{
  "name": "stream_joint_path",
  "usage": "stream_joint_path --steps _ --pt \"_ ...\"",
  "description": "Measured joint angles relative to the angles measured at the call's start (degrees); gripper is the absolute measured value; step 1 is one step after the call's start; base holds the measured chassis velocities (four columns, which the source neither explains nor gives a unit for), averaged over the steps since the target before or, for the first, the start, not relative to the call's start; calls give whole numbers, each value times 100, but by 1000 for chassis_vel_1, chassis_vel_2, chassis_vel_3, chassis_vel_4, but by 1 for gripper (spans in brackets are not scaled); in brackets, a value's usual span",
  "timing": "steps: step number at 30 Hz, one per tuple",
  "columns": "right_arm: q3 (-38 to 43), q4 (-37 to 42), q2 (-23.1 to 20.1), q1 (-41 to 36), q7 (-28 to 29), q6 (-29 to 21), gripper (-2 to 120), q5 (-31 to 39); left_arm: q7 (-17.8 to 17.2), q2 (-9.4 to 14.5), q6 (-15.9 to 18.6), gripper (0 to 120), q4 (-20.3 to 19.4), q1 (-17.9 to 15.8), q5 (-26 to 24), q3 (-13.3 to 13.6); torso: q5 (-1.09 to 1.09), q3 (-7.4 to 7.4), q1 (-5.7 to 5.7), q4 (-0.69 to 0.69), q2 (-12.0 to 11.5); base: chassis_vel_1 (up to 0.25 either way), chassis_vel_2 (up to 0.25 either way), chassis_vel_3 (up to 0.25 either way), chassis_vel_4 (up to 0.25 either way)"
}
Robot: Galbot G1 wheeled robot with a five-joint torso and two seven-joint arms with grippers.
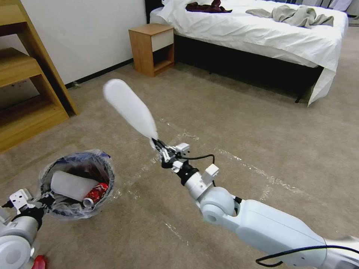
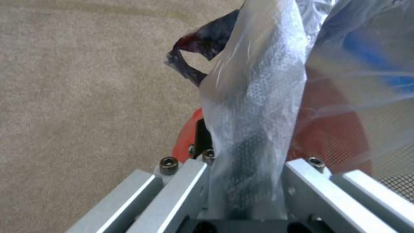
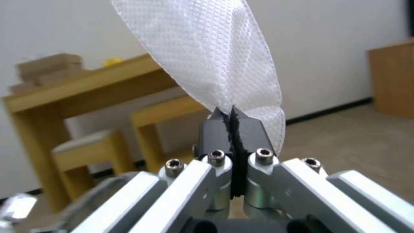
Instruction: Pick up the trash bin and place the garbage on the floor into it.
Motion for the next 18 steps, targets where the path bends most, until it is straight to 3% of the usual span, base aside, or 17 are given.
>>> stream_joint_path --steps 18 --pt "-1073 -158 657 749 -391 256 0 153 -62 31 39 1 -64 -44 -113 54 0 0 0 0 0 0 0 0 0"
